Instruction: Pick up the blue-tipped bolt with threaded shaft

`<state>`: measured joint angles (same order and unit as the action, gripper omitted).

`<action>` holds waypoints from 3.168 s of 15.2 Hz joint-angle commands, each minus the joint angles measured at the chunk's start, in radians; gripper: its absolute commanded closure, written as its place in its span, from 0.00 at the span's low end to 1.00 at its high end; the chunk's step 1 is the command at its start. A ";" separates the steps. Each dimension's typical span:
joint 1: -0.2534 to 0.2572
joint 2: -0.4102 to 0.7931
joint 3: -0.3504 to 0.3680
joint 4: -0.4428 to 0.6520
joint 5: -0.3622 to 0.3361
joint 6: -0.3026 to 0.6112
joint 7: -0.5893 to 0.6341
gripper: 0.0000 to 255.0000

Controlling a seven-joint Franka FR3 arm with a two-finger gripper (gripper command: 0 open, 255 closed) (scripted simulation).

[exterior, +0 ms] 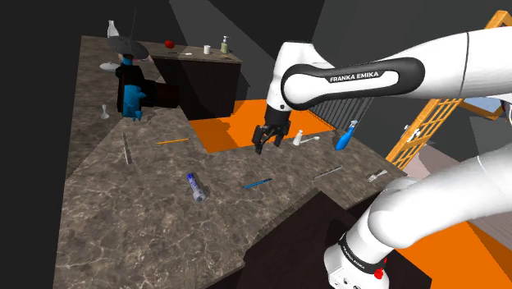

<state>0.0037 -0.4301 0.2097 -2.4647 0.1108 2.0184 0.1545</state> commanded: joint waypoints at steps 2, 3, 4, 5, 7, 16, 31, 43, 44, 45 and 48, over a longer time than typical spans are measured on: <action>-0.005 0.119 0.034 0.032 -0.013 0.082 0.054 0.00; -0.006 0.159 0.045 0.045 -0.020 0.106 0.074 0.00; -0.007 0.199 0.056 0.059 -0.029 0.130 0.095 0.00; -0.008 0.240 0.066 0.075 -0.039 0.152 0.117 0.00; -0.008 0.323 0.083 0.111 -0.065 0.192 0.163 0.00; 0.037 0.705 0.093 0.339 -0.221 0.303 0.373 0.00; 0.172 1.228 0.007 0.819 -0.335 0.303 0.530 0.00; 0.179 1.279 -0.002 0.840 -0.343 0.332 0.533 1.00; 0.179 1.279 -0.002 0.840 -0.343 0.332 0.533 1.00; 0.179 1.278 -0.002 0.840 -0.343 0.332 0.533 1.00; 0.178 1.266 0.000 0.832 -0.341 0.328 0.533 1.00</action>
<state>0.1816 0.8412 0.2084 -1.6318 -0.2316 2.3507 0.6876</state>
